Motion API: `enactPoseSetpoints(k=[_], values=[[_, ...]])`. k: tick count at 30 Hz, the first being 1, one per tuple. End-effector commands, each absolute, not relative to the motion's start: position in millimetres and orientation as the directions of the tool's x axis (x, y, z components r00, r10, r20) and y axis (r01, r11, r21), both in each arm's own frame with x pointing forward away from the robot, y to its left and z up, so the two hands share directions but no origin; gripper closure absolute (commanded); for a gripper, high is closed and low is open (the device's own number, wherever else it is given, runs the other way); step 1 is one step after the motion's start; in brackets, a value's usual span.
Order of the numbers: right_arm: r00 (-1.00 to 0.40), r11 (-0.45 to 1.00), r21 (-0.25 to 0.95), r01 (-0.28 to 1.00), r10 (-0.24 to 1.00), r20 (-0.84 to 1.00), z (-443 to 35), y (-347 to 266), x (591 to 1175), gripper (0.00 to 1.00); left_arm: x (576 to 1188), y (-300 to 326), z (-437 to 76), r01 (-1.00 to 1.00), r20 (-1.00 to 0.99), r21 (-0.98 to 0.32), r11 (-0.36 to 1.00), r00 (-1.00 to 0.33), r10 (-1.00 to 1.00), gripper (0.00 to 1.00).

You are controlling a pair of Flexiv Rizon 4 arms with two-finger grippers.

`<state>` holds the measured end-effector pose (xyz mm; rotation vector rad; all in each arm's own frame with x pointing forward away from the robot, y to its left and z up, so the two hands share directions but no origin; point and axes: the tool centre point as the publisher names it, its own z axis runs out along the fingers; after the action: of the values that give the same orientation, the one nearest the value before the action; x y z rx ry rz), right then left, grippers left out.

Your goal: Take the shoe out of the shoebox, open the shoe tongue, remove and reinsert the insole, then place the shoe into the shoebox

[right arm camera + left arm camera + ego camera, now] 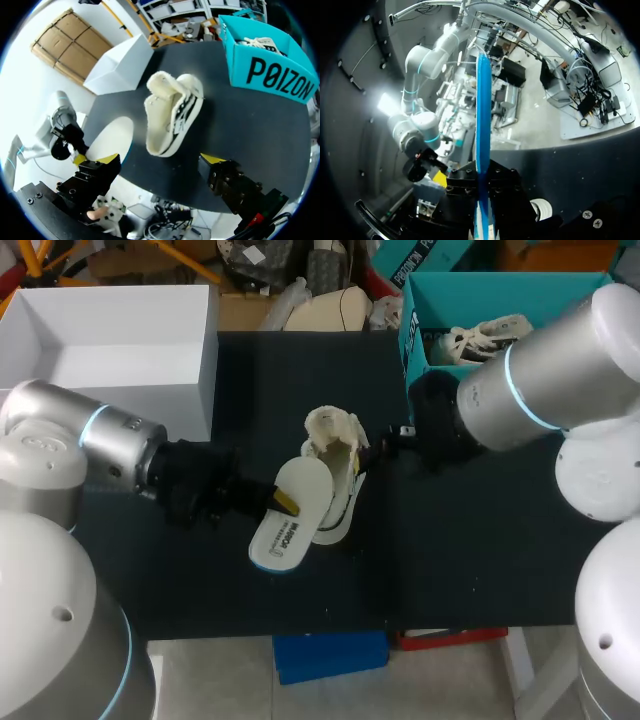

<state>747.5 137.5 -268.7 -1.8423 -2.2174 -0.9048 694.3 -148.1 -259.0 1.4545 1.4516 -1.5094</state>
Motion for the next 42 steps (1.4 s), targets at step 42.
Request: enactPoseSetpoints(k=[42], values=[[-0.194, 0.011, 0.409, 0.913, 0.891, 0.411, -254.7, 110.1, 687.1, 0.0, 727.1, -158.8, -320.0, 0.823, -0.704, -0.506, -0.258, -0.221, 0.675, 1.0]])
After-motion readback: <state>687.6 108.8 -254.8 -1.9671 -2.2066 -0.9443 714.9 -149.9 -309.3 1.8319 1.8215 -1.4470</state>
